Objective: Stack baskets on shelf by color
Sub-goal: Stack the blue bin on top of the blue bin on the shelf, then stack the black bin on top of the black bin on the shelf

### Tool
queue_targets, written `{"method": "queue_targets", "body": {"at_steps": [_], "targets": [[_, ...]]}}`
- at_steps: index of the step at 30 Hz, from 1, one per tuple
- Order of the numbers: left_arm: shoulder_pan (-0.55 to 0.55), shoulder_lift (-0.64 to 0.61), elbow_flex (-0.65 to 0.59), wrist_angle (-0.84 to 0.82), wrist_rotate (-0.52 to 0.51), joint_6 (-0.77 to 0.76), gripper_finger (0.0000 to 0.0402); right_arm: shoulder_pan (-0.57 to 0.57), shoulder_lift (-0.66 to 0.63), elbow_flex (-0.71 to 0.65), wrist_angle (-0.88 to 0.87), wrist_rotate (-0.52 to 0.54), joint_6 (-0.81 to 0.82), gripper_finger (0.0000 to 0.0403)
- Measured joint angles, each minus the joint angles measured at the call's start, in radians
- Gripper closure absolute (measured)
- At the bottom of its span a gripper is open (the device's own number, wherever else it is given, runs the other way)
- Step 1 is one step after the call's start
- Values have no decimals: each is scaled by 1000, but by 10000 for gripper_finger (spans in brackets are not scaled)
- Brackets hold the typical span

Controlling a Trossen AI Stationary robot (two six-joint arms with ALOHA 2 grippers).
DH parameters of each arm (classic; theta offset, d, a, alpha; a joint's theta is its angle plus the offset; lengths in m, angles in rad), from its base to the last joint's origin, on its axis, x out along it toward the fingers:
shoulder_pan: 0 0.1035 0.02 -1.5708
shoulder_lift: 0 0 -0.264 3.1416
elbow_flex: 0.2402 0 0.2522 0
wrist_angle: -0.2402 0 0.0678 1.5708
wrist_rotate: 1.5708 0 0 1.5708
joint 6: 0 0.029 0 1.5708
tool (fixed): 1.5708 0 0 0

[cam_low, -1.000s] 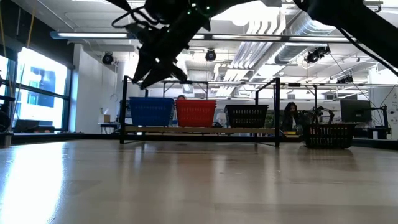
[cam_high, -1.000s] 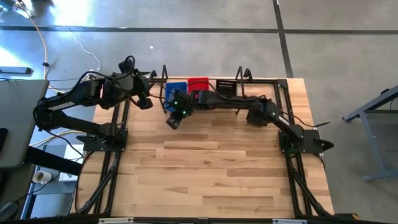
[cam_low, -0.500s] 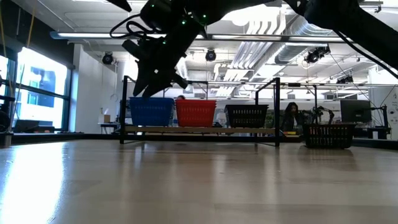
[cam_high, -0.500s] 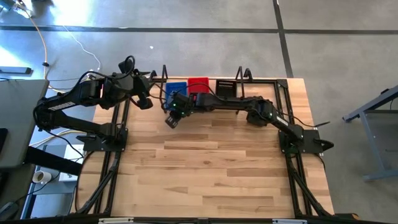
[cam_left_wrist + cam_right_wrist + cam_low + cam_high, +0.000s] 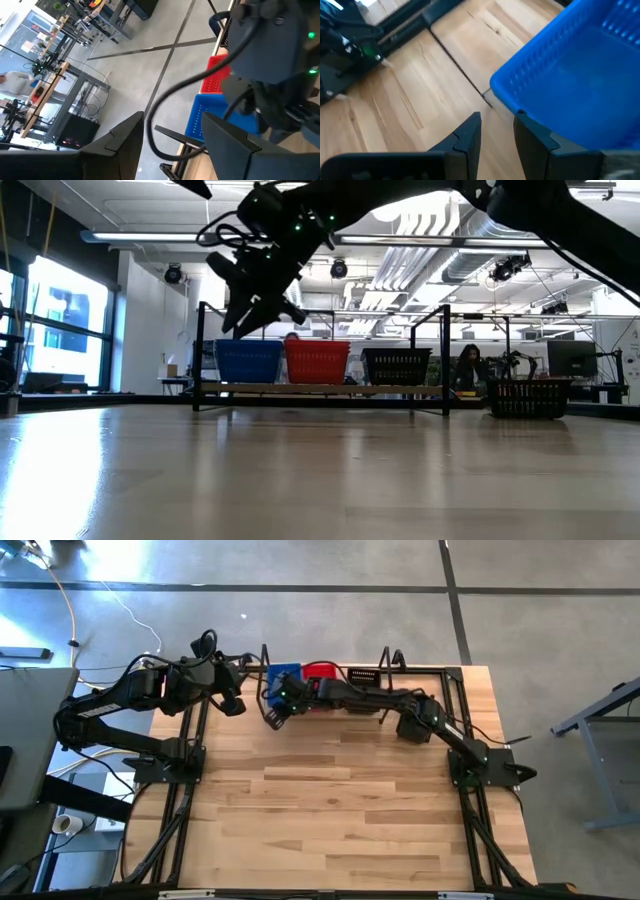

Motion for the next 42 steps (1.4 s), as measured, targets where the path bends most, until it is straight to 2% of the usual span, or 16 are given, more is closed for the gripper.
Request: {"method": "queue_targets", "body": {"at_steps": [10,16,25,42], "targets": [[0,0,0,0,0,0,213,-10,-5,0,41,-45,3,300],[0,0,0,0,0,-1,213,-4,-81,0,-22,-35,1,300],[0,0,0,0,0,-4,213,7,-167,1,-182,83,-35,300],[6,0,-1,0,32,-102,213,-3,-268,0,-703,395,2,300]]}}
